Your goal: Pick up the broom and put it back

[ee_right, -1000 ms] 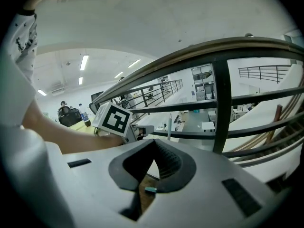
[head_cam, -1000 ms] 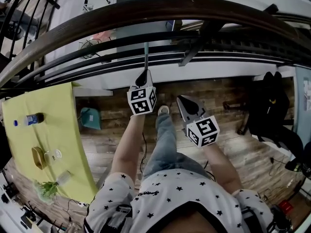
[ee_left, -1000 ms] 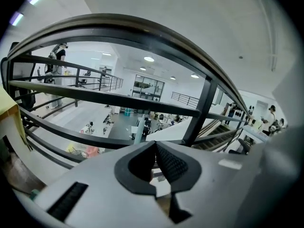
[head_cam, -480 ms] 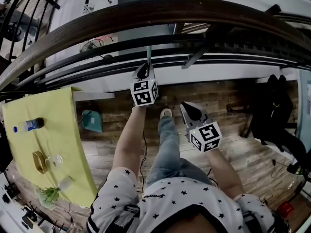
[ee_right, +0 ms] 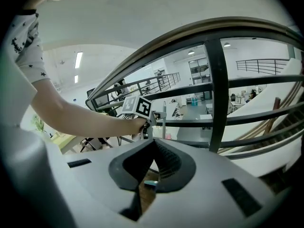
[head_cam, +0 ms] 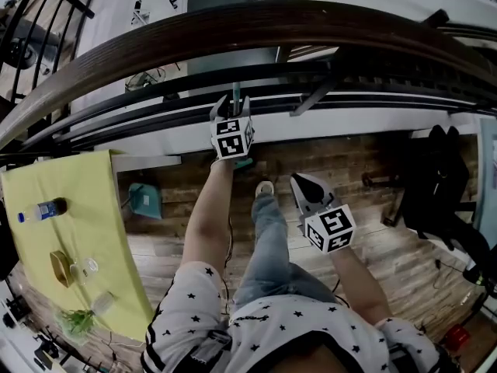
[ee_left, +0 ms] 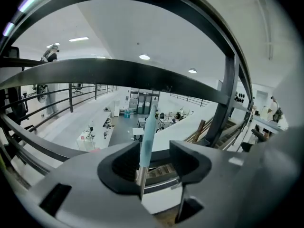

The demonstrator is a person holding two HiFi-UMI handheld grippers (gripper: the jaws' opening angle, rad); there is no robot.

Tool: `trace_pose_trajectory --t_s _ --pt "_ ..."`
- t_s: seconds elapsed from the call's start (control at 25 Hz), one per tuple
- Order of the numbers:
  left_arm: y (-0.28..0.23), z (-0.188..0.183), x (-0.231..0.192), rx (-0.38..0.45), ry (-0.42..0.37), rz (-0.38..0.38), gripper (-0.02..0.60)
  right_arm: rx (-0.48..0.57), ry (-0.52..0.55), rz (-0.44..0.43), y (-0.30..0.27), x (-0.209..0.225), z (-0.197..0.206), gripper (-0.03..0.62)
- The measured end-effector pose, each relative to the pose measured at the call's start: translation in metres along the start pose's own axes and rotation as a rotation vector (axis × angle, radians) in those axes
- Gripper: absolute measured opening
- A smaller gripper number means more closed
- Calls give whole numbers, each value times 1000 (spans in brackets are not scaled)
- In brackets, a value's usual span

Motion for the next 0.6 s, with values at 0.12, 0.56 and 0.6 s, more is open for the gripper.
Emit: trace_pose_trajectory --t_s 0.12,0.56,0.6 --pt "-10 0 -5 -4 3 -21 196 -4 -3 1 -1 4 2 -6" --pt "-33 1 -11 -14 -21 -63 151 -9 -11 18 -3 17 6 -6" --pt "-33 1 -12 -14 -24 -68 124 -9 -11 17 -3 16 6 -6"
Point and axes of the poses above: the fingertips, and each gripper's own axes: y backward along the fingers, x to its right, z out of its underside, the point moved 10 cm from there along y, backward along the fingers, and after that the axes turned 5 degrees about z, right-handed, at the moved point
